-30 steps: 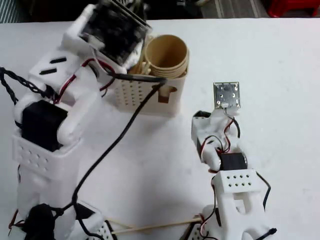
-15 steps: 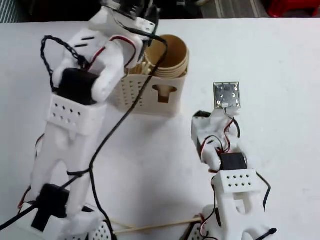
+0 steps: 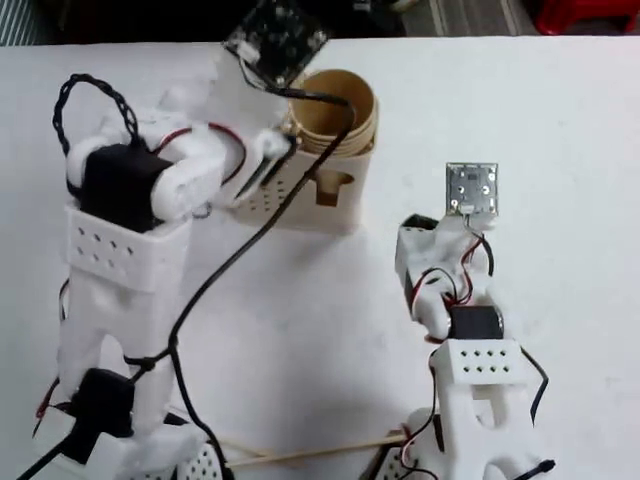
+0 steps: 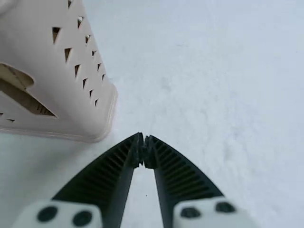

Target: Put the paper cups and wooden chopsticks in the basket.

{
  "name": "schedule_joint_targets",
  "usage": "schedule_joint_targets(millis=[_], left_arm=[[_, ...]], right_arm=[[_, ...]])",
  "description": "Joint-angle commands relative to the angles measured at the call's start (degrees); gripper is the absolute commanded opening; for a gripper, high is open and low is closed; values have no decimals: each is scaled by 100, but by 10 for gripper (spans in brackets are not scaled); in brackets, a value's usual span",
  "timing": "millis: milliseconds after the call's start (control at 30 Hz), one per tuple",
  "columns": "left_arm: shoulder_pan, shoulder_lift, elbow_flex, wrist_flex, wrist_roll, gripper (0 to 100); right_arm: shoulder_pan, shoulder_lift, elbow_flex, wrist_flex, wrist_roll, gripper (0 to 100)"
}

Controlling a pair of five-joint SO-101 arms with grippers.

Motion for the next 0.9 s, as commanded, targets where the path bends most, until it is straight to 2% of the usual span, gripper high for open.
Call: schedule_joint_targets(millis=[0, 100, 267, 433, 567, 700, 767, 867], left_arm=[[145, -75, 0, 554, -378, 169], [391, -585, 985, 519, -501, 169], [1402, -1859, 3086, 369, -501, 172], [1560, -2721, 5345, -88, -589, 173], [1613, -2782, 6875, -158, -1609, 145], [2255, -2826, 8062, -44, -2813, 91], [2563, -2835, 8211, -237, -2541, 107], [2853, -2835, 8202, -607, -1679, 122]], right_arm=[[31, -136, -88, -119, -26, 22], [31, -136, -88, -119, -9, 22], [22, -136, -88, -119, -9, 22], [-4, -136, -79, -119, -9, 22], [-4, -136, -79, -119, -9, 22], [-13, -119, -79, -119, 0, 22], [-13, -101, -79, -119, 0, 22], [-13, -101, -79, -119, 0, 22]])
